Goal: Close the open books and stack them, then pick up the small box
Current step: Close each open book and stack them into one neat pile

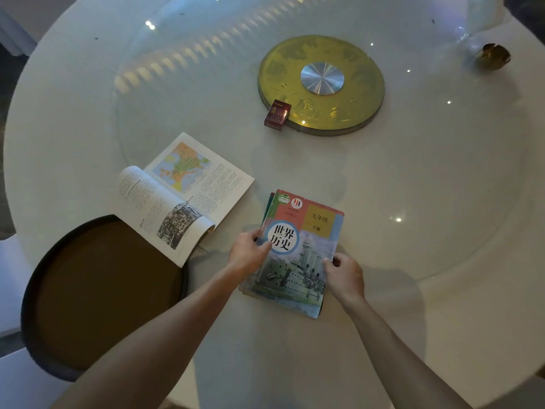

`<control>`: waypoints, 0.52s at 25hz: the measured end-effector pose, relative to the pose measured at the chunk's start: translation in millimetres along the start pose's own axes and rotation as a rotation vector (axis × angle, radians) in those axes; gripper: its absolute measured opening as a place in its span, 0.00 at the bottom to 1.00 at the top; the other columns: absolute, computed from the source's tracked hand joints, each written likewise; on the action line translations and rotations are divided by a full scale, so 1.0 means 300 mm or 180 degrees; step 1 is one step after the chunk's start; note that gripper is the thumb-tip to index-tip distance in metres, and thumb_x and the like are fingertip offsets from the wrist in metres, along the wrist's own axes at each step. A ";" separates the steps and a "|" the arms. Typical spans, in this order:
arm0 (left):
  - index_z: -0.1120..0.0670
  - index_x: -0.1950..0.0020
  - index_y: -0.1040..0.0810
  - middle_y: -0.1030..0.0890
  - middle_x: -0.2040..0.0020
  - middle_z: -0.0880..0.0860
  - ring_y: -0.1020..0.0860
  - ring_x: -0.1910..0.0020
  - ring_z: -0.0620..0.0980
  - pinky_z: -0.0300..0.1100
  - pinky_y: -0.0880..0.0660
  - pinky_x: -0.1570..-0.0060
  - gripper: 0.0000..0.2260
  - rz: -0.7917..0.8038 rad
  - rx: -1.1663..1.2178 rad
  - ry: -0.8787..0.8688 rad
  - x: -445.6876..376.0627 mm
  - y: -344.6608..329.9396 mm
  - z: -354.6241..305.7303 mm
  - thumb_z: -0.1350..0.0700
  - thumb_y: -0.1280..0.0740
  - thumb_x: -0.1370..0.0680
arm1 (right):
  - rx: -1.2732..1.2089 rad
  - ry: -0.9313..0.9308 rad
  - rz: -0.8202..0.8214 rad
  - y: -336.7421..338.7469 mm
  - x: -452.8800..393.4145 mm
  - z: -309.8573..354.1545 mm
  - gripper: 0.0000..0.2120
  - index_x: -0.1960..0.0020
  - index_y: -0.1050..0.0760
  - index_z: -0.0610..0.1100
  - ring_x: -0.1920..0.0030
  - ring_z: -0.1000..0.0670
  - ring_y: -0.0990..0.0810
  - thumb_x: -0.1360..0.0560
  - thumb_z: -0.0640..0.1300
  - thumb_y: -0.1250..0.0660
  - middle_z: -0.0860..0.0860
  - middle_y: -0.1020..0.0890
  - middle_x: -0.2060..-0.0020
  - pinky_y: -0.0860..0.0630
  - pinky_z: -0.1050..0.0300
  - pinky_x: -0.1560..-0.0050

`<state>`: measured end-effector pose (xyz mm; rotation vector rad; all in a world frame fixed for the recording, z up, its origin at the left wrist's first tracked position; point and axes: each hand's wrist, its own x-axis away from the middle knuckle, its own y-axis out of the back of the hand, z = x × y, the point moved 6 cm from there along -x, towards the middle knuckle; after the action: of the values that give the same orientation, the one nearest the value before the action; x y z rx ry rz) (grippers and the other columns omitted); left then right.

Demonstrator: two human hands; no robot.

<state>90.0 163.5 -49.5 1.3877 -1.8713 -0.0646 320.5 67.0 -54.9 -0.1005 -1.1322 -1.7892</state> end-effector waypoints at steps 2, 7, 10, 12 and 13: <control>0.52 0.36 0.18 0.14 0.45 0.51 0.17 0.49 0.49 0.46 0.16 0.53 0.14 -0.0093 -0.0042 0.0028 0.010 -0.002 0.009 0.55 0.30 0.22 | -0.0020 0.0018 -0.0056 -0.007 0.002 -0.001 0.14 0.63 0.26 0.38 0.68 0.46 0.28 0.20 0.43 0.35 0.42 0.21 0.67 0.35 0.52 0.67; 0.50 0.40 0.17 0.13 0.49 0.48 0.16 0.51 0.47 0.48 0.15 0.54 0.12 -0.0179 0.0233 0.0199 0.038 -0.003 0.027 0.55 0.30 0.23 | -0.0043 0.0056 -0.0186 -0.014 0.006 0.016 0.13 0.62 0.25 0.38 0.67 0.46 0.27 0.20 0.41 0.36 0.44 0.21 0.65 0.33 0.54 0.68; 0.48 0.38 0.17 0.14 0.47 0.49 0.17 0.51 0.46 0.48 0.16 0.52 0.16 -0.0278 0.0371 0.0345 0.054 -0.020 0.040 0.54 0.30 0.26 | -0.0019 0.0075 -0.0199 -0.017 -0.006 0.020 0.13 0.64 0.26 0.41 0.65 0.45 0.26 0.21 0.42 0.36 0.42 0.20 0.63 0.34 0.54 0.67; 0.47 0.39 0.17 0.16 0.45 0.51 0.17 0.52 0.46 0.43 0.16 0.57 0.17 -0.0367 0.0392 0.0390 0.057 -0.033 0.049 0.53 0.30 0.28 | -0.0038 0.0033 -0.0169 -0.019 -0.017 0.016 0.12 0.63 0.26 0.41 0.64 0.42 0.24 0.22 0.42 0.35 0.41 0.19 0.62 0.33 0.53 0.67; 0.48 0.40 0.16 0.16 0.46 0.51 0.17 0.52 0.47 0.41 0.17 0.59 0.16 -0.0372 0.0470 0.0428 0.054 -0.037 0.051 0.53 0.30 0.28 | -0.0044 0.0005 -0.0153 -0.018 -0.020 0.014 0.11 0.62 0.24 0.39 0.63 0.41 0.23 0.22 0.42 0.35 0.41 0.19 0.62 0.33 0.53 0.67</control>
<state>87.9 139.5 -56.2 1.5619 -1.7116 0.1082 317.9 74.6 -59.2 -0.0805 -1.1297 -1.8396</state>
